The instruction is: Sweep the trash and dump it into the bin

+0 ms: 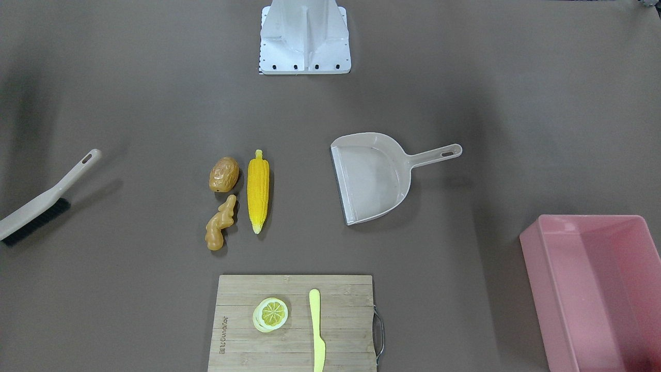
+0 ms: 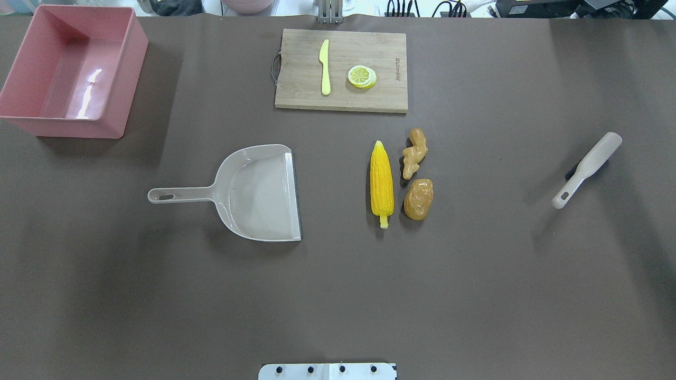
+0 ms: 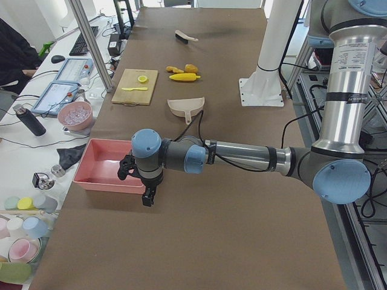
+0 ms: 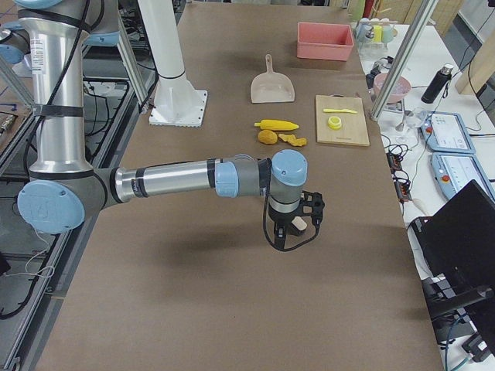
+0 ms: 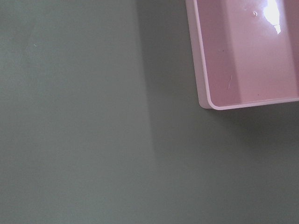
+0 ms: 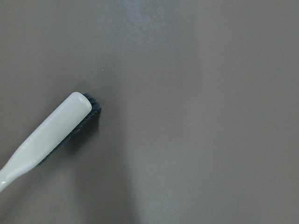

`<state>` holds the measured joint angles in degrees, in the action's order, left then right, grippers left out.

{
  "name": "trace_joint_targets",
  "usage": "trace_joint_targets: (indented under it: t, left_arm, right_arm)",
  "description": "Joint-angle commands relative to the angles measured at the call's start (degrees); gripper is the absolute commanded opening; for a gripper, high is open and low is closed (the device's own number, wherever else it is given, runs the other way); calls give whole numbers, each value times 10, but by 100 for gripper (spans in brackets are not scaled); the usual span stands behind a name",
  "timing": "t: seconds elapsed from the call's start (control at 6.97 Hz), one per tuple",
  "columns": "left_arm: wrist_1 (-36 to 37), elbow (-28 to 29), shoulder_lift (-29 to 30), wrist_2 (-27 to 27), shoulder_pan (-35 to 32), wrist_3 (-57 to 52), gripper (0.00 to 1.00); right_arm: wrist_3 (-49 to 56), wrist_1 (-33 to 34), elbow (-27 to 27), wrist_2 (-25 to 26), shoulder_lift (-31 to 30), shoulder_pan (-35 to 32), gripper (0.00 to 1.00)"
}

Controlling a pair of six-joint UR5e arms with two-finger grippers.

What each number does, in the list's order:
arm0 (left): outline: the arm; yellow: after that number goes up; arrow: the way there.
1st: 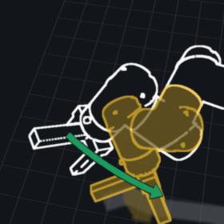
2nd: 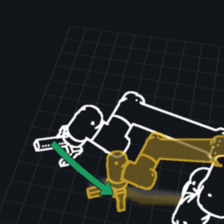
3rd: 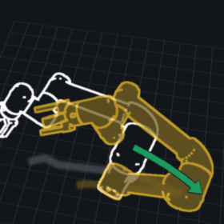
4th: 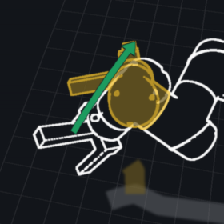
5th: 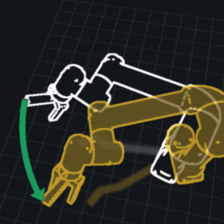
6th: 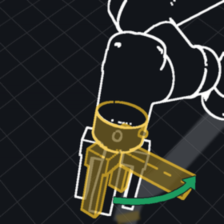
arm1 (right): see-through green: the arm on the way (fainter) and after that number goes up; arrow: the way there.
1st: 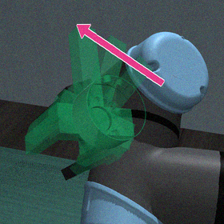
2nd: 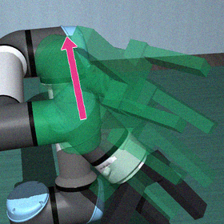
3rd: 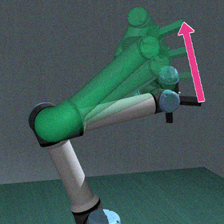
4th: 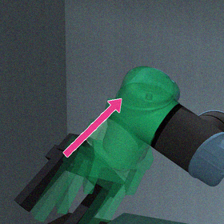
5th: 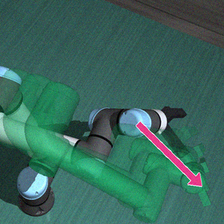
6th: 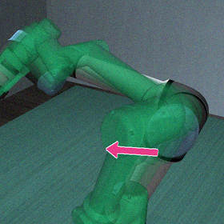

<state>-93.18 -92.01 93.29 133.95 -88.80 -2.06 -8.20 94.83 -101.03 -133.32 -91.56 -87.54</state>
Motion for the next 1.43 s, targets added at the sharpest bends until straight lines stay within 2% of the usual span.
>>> trace_joint_targets:
  t: [0.0,0.43,0.72,1.0,1.29]
  left_arm:
    - [-1,-6,0,0,-1,0,98]
    - [0,-41,34,-2,3,-7,98]
    - [1,-91,71,-2,48,-38,98]
    - [-2,-96,103,4,67,-42,98]
    - [-3,-85,137,-1,134,-43,100]
  right_arm:
    - [0,0,0,0,1,0,100]
    - [0,0,-7,-1,-5,0,100]
    - [-3,0,-8,2,-5,0,100]
    - [-5,0,-9,3,-5,1,100]
    - [-6,0,-9,3,-5,0,100]
